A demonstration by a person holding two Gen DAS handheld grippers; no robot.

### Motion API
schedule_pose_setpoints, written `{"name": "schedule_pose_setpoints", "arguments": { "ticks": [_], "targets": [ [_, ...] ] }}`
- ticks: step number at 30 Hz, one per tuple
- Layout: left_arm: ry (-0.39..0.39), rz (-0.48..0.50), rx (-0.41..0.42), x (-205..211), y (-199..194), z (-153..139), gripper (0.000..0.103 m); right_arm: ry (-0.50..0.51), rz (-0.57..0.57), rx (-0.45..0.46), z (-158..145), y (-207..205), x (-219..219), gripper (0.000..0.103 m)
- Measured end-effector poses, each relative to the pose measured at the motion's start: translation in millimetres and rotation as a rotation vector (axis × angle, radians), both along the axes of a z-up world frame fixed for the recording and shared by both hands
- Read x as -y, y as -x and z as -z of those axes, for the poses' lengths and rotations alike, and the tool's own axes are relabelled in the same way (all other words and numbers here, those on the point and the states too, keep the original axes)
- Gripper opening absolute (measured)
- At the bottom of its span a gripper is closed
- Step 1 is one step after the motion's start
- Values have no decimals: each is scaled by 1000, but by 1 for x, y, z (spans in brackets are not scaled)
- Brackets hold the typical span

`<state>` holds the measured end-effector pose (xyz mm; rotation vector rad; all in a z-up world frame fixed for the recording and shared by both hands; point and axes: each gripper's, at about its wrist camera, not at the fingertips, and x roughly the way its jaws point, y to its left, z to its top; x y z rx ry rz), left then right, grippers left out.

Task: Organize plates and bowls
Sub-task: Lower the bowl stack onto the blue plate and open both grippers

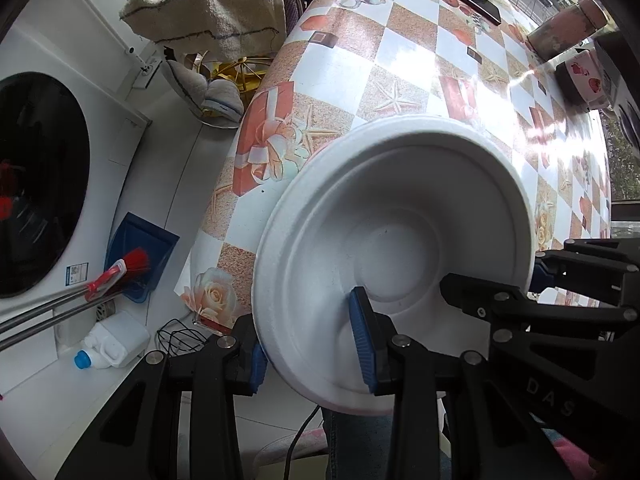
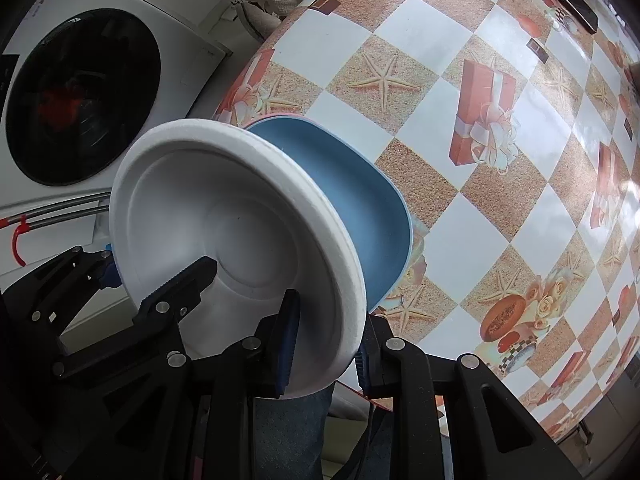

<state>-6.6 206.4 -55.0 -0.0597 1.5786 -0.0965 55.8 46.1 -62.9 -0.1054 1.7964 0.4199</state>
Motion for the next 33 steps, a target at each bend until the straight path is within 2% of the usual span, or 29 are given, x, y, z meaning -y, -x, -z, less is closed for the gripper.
{"name": "schedule_pose_setpoints", "arguments": {
  "ticks": [20, 33],
  "targets": [
    [-14, 15, -41, 4, -10, 17, 39, -17, 36, -30, 24, 0, 19, 28],
    [-27, 11, -33, 8, -16, 30, 41, -16, 58, -19, 37, 2, 25, 27]
  ]
}}
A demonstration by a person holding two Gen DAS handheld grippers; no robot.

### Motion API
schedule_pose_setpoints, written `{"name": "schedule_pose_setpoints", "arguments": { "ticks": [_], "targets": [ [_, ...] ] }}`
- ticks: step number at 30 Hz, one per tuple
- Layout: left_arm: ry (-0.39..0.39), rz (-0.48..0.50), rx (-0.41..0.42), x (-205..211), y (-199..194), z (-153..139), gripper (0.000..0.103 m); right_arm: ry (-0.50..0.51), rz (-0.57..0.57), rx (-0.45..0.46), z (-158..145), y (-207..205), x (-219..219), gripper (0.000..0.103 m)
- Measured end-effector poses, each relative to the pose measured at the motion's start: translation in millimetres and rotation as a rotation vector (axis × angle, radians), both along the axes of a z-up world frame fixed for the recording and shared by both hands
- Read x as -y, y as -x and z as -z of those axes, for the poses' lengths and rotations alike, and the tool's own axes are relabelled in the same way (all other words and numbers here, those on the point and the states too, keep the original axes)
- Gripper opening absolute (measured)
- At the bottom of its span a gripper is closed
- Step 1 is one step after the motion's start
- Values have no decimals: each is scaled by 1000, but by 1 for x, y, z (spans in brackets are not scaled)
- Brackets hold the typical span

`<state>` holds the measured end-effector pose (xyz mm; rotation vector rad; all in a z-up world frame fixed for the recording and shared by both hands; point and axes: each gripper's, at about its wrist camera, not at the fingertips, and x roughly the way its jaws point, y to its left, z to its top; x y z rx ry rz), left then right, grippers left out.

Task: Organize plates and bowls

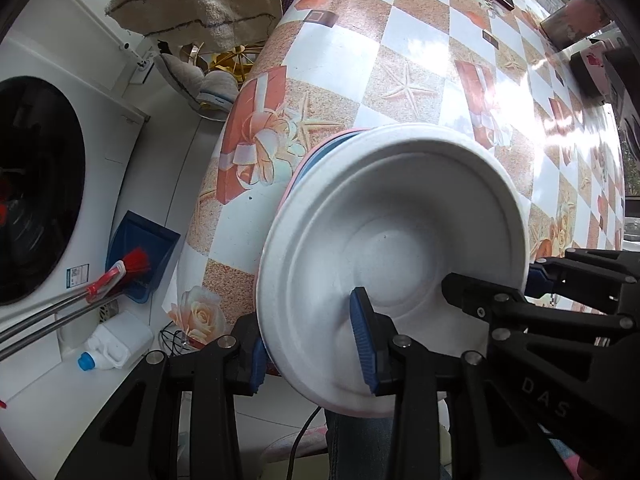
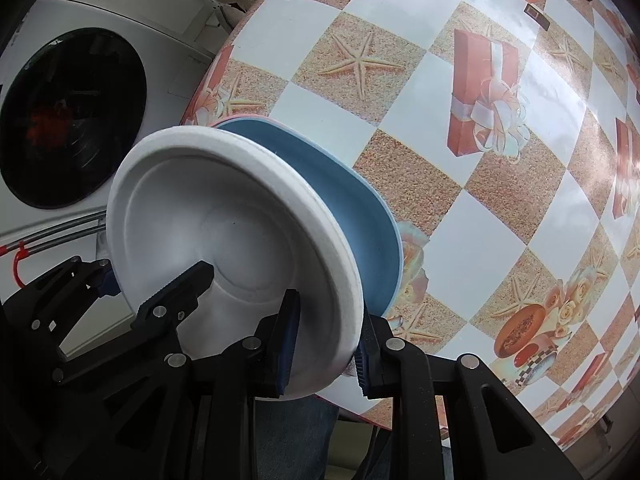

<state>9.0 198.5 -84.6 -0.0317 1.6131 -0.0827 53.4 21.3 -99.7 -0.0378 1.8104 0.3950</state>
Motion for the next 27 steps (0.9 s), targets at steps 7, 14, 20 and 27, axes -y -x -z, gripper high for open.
{"name": "schedule_pose_setpoints", "arguments": {
  "ticks": [7, 14, 20, 27],
  "targets": [
    [18, 12, 57, -1, 7, -10, 45, -20, 9, 8, -6, 6, 4, 28],
    [-32, 51, 98, -9, 13, -32, 58, -37, 21, 53, -31, 5, 24, 83],
    [-94, 78, 125, -6, 22, -59, 81, -26, 59, 103, -54, 3, 46, 102],
    [-82, 108, 109, 0, 35, -81, 88, 92, -47, 118, -72, 12, 52, 102]
  ]
}}
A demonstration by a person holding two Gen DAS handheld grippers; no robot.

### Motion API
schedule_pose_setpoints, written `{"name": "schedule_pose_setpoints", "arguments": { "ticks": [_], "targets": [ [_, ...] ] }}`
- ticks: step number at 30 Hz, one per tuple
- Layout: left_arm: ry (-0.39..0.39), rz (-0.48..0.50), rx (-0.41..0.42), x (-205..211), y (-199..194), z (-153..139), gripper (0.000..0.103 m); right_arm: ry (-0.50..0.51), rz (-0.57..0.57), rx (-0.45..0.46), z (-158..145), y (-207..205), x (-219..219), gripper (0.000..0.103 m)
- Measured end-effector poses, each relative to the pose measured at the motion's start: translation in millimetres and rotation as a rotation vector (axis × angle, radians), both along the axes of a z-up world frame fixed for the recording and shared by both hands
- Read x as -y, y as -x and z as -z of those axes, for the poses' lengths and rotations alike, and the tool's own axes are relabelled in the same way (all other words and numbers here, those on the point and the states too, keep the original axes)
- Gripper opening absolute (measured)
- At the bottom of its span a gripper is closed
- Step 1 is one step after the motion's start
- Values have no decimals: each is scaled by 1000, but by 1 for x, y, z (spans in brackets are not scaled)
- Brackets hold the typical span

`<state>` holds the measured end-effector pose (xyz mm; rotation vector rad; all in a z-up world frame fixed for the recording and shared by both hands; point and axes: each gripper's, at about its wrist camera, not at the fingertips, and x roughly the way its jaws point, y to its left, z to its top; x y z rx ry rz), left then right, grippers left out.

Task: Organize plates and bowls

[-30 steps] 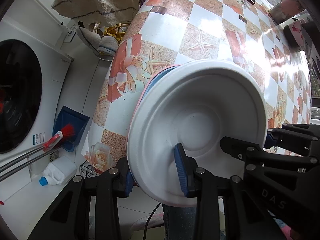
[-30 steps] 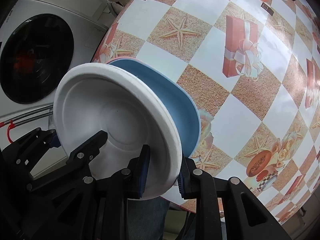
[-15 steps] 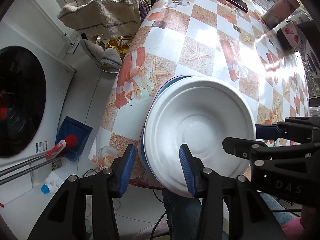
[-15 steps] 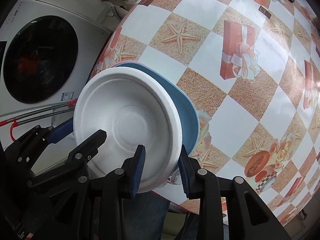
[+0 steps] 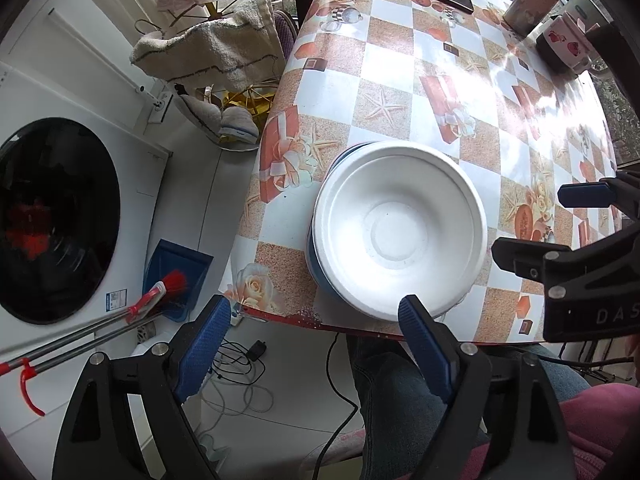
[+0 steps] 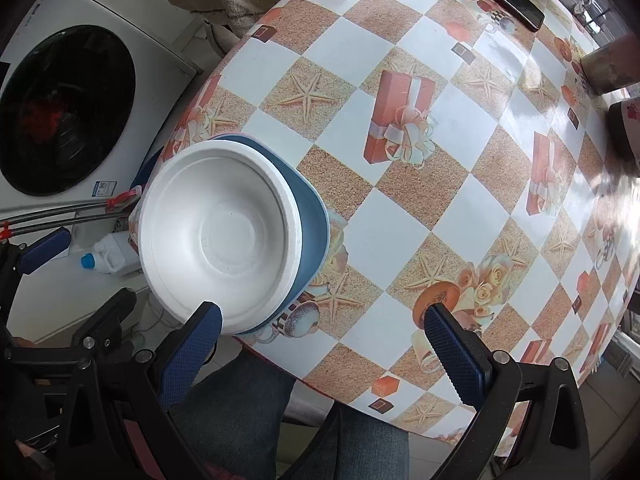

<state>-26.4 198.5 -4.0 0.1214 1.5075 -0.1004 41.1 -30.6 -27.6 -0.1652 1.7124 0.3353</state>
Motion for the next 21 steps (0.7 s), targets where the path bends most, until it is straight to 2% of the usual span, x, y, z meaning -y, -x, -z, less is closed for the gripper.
{"name": "schedule_pose_setpoints", "arguments": {
  "ticks": [3, 7, 21],
  "targets": [
    [-3, -12, 27, -2, 1, -11, 88, -18, 11, 33, -13, 5, -4, 102],
    [13, -28, 14, 2, -1, -15, 88, -19, 16, 76, -23, 4, -5, 102],
    [-13, 33, 28, 17, -1, -19, 88, -14, 25, 78, -22, 8, -3, 102]
  ]
}}
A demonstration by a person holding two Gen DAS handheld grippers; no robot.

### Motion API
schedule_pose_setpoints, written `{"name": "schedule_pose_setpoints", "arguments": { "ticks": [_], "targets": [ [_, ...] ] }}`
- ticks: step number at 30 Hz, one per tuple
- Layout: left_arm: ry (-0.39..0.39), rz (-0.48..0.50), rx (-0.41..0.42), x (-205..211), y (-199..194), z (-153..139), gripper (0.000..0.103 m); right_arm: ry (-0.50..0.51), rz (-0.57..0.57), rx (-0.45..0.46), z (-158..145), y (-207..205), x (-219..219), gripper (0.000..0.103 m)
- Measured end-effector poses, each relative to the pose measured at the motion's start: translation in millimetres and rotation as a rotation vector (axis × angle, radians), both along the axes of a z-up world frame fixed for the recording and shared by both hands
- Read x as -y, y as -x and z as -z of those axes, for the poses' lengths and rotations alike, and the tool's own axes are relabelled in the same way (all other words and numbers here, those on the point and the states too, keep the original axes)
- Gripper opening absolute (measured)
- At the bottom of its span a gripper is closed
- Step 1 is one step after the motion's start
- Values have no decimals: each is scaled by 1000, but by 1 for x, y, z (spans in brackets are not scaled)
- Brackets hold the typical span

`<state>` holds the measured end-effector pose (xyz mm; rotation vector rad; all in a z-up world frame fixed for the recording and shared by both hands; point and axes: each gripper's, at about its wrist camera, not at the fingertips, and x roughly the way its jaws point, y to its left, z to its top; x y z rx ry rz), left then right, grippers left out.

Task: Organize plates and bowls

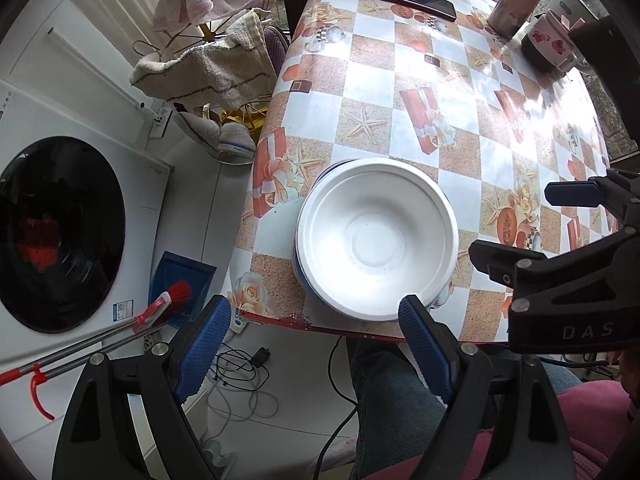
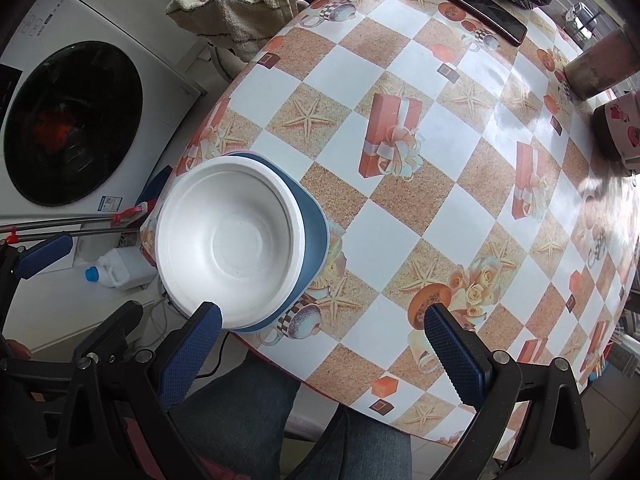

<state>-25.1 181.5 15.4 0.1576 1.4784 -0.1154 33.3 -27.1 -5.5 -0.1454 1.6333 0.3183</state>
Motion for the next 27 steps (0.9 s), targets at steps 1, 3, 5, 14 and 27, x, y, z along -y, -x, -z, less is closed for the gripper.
{"name": "schedule_pose_setpoints", "arguments": {
  "ticks": [1, 3, 5, 14, 27],
  "targets": [
    [2, 6, 3, 1, 0, -1, 88, 3, -3, 2, 0, 0, 0, 102],
    [0, 17, 5, 4, 0, -2, 88, 5, -7, 6, -1, 0, -1, 102],
    [-3, 22, 4, 5, -1, -2, 88, 6, -10, 6, -1, 0, -1, 102],
    [-12, 24, 6, 5, -1, -1, 88, 3, -16, 5, 0, 0, -2, 102],
    [-22, 21, -7, 4, -4, 1, 88, -4, -26, -5, 3, -2, -4, 102]
  ]
}}
